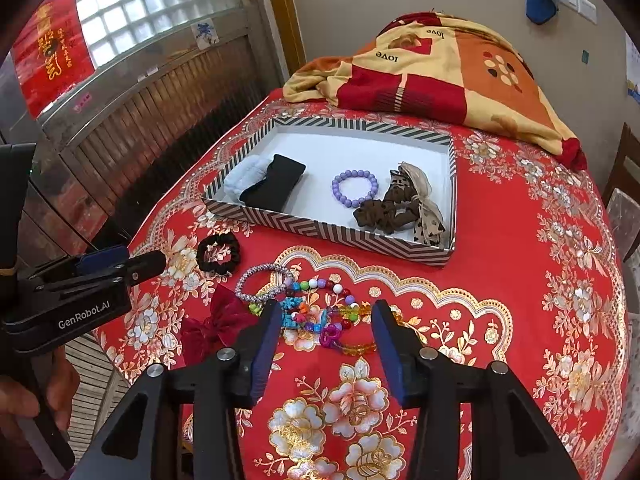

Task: Organize jewelry
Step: 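Move the left gripper to the red bow clip and grasp it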

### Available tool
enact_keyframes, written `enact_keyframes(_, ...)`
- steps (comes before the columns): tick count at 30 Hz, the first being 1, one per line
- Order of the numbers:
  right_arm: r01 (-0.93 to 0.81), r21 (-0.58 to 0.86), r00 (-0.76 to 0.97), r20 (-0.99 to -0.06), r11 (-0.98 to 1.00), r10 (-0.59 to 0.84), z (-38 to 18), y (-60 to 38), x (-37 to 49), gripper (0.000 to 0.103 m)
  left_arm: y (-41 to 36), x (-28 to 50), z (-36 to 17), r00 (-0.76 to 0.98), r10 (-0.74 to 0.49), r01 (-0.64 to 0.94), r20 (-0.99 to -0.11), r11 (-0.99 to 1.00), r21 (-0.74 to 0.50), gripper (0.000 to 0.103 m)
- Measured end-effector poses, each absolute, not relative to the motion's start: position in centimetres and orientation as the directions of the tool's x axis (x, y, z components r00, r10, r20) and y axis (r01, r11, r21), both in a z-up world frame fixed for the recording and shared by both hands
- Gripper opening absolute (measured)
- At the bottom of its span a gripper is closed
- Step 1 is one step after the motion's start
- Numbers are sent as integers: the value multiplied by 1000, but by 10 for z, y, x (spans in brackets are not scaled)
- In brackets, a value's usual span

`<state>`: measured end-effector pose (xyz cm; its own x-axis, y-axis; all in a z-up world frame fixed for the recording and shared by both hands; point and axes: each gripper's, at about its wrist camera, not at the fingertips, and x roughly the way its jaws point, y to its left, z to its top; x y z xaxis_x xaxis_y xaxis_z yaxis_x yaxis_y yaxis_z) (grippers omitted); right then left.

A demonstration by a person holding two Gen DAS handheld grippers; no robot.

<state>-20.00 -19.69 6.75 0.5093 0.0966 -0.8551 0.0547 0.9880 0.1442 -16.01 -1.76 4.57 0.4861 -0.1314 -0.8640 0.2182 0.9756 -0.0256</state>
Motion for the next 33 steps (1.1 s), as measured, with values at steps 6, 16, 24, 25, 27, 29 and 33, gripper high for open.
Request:
enact_keyframes(6,60,148,501,-860,987,99,63,-200,-200,46,-15,-159,41,472,-126,214,-872,976,-25,55)
enact_keyframes(16,81,167,473,-874,983,110,48,-214,-201,46,31,-147,26,394,-167,171,-904,979,-107,55)
enact_keyframes(24,42,197,452,-878,980,157,34,-205,-188,46,29,-159,-3,294,-224,224,-929,961,-161,59)
enact_keyframes(25,39,195,450,-879,980,157,32,-204,-186,46,25,-159,-5,286,-231,233,-930,958,-166,60)
enact_keyframes(27,29,194,442,-882,981,162,30,-201,-178,46,15,-162,-9,265,-255,266,-930,946,-184,63)
enact_keyframes(29,22,189,438,-884,982,160,29,-200,-172,46,3,-163,-13,244,-273,308,-931,932,-193,64)
enact_keyframes(33,-8,191,426,-887,982,176,26,-195,-158,46,-20,-161,-28,205,-259,381,-944,909,-166,65)
